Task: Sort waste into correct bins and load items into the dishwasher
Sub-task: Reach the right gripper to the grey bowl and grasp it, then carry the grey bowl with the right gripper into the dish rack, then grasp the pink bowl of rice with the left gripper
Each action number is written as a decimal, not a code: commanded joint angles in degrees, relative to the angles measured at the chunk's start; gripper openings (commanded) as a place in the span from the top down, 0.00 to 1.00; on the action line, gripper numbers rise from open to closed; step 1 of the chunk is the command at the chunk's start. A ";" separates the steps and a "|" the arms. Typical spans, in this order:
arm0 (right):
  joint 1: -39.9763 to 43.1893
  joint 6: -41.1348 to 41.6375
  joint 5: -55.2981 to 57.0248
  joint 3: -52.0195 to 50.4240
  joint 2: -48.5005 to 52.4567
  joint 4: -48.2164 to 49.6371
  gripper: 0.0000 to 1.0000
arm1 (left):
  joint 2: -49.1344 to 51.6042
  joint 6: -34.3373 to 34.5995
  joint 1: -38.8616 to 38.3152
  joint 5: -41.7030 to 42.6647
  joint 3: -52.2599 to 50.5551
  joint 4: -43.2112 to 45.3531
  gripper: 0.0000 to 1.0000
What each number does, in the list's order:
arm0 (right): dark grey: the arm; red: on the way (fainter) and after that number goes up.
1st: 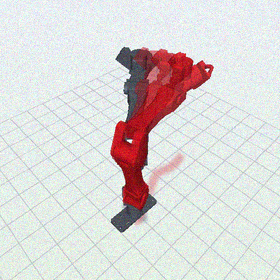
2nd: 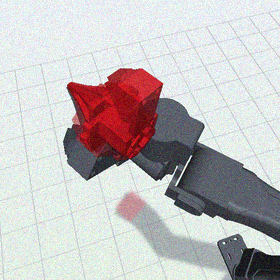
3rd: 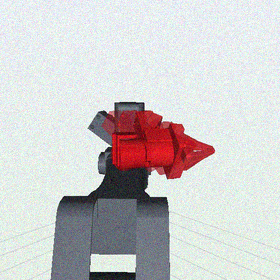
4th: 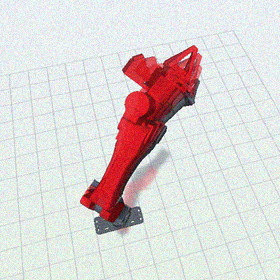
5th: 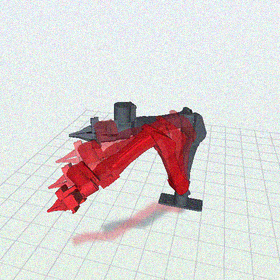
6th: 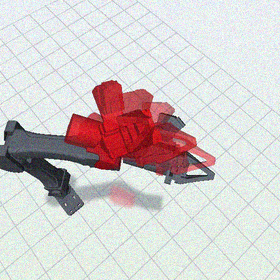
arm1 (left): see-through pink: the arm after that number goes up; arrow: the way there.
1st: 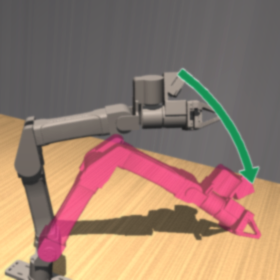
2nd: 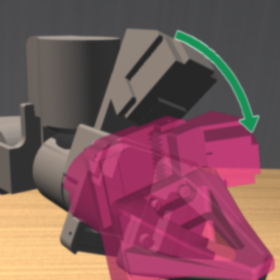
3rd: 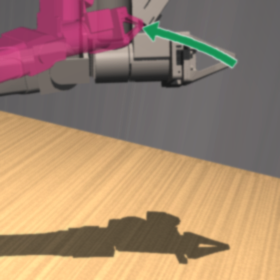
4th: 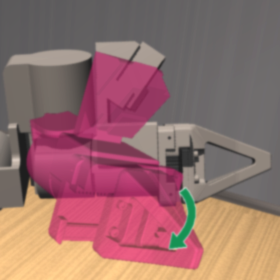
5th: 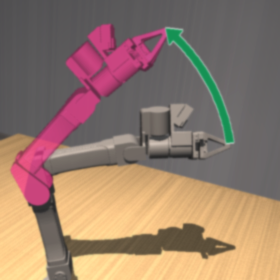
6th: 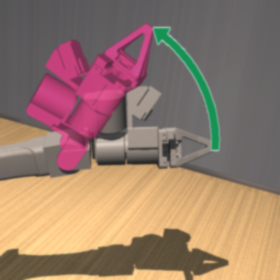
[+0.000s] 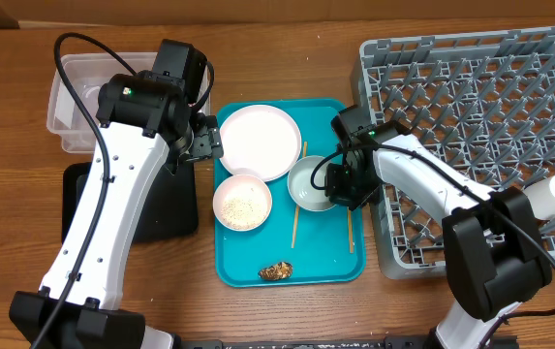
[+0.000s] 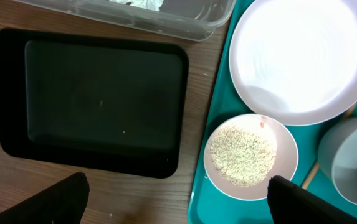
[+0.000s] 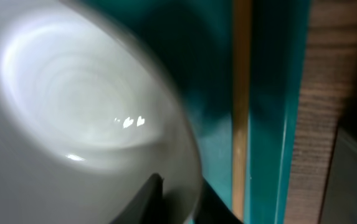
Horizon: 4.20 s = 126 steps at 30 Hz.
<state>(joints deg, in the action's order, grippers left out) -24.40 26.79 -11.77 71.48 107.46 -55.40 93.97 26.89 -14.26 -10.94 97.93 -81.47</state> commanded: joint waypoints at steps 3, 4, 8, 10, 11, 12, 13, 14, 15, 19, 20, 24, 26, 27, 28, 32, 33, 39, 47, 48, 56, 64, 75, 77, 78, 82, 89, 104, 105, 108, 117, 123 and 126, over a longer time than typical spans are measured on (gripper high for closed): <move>-0.02 0.28 0.72 1.38 -0.31 -1.88 0.93 | -0.98 0.39 -0.28 0.07 0.83 0.04 0.07; 0.04 0.26 1.40 2.38 -0.57 -2.93 0.96 | -0.96 0.39 -0.28 0.07 0.83 0.04 0.07; 0.11 0.24 5.49 7.85 -3.32 -7.67 0.96 | -0.96 0.39 -0.28 0.09 0.83 0.04 0.07; 0.13 0.24 8.02 11.10 -5.73 -9.81 0.96 | -0.98 0.39 -0.28 0.09 0.83 0.04 0.07; 0.15 0.22 10.32 13.42 -7.93 -10.91 0.96 | -0.96 0.39 -0.28 0.09 0.83 0.04 0.07; 0.17 0.24 12.57 15.08 -10.14 -11.43 0.96 | -0.96 0.39 -0.28 0.09 0.83 0.07 0.07; 0.28 0.24 14.38 16.00 -11.72 -11.58 0.96 | -0.96 0.39 -0.28 0.09 0.83 0.07 0.07; 0.50 0.24 16.57 16.68 -13.88 -11.61 0.96 | -0.96 0.39 -0.28 0.09 0.83 0.07 0.07; 0.70 0.24 18.40 16.85 -15.23 -11.50 0.96 | -0.96 0.39 -0.28 0.09 0.83 0.07 0.07; 2.49 0.26 27.71 16.85 -20.44 -11.13 0.96 | -0.96 0.39 -0.28 0.07 0.83 0.20 0.07; 3.08 0.24 30.51 16.85 -21.31 -11.13 0.96 | -0.96 0.39 -0.28 0.09 0.83 0.28 0.07; 6.75 0.24 42.45 16.85 -23.37 -10.51 0.96 | -0.96 0.39 -0.28 0.09 0.83 0.66 0.06; 9.27 0.24 47.43 16.85 -23.34 -9.27 0.96 | -0.96 0.39 -0.28 0.09 0.83 0.79 0.07; 10.16 0.24 48.70 16.85 -23.28 -8.79 0.96 | -0.96 0.39 -0.28 0.09 0.83 0.87 0.06; 11.65 0.22 50.31 16.83 -23.19 -7.82 0.96 | -0.96 0.39 -0.28 0.09 0.83 0.98 0.06; 17.11 -1.57 52.72 16.83 -23.12 -2.03 0.96 | -0.96 0.39 -0.28 0.11 0.83 1.62 0.06; 18.75 -2.56 52.85 16.83 -23.02 0.07 0.96 | -0.96 0.39 -0.28 0.09 0.83 1.77 0.06; 29.31 -8.96 52.87 16.72 -21.20 13.20 0.95 | -0.96 0.37 -0.28 0.09 0.83 2.27 0.06; 38.05 -27.58 58.12 16.72 -14.32 28.92 0.96 | -0.96 0.39 -0.28 0.07 0.83 2.62 0.06; 38.82 -28.89 61.31 16.72 -12.94 30.93 0.96 | -0.96 0.37 -0.28 0.07 0.83 2.69 0.06; 42.75 -31.76 79.73 16.72 -1.01 38.56 0.96 | -0.96 0.39 -0.28 0.09 0.83 2.69 0.06; 40.15 -24.50 80.81 16.63 6.32 31.98 0.96 | -0.96 0.61 -0.28 0.48 0.83 2.82 0.06; 34.86 -6.99 74.44 16.11 7.91 14.25 0.95 | -0.96 0.59 -0.28 0.46 0.83 2.69 0.06; 33.64 -6.75 74.42 16.11 7.91 12.28 0.89 | -0.96 0.59 -0.28 0.46 0.83 2.71 0.06; 33.09 -6.78 74.42 16.11 7.91 11.58 0.80 | -0.96 0.59 -0.28 0.46 0.83 2.71 0.05; 30.88 -6.78 74.42 16.13 7.45 9.07 0.67 | -0.96 0.59 -0.28 0.48 0.81 2.64 0.06; 29.29 -5.29 64.50 16.13 1.42 5.51 0.36 | -0.96 0.57 -0.28 0.48 0.81 2.19 0.03; 29.29 -5.99 13.22 16.09 -15.69 -11.91 0.00 | 1.18 0.57 -0.44 7.06 0.81 2.36 0.00; 29.29 -6.21 11.37 15.89 -15.58 -13.57 0.00 | 1.62 0.57 -0.50 8.09 0.81 2.32 0.00; 29.29 -9.92 9.97 15.85 -15.52 -20.06 0.00 | 3.91 0.57 -1.40 11.06 0.76 1.84 0.01; 29.29 -10.93 9.46 15.85 -15.52 -24.81 0.00 | 11.69 0.57 -9.90 13.55 0.74 -0.24 0.02; 29.29 -10.91 9.46 15.85 -15.52 -24.74 0.00 | 17.66 0.57 -15.78 13.29 0.74 -0.74 0.02; 29.29 -10.91 9.05 15.85 -15.52 -24.76 0.00 | 20.87 0.57 -17.38 13.29 0.74 -0.39 0.02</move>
<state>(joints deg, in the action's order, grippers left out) 4.84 16.43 -1.74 87.35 91.90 -80.44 111.26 26.92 -30.15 1.76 97.93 -82.04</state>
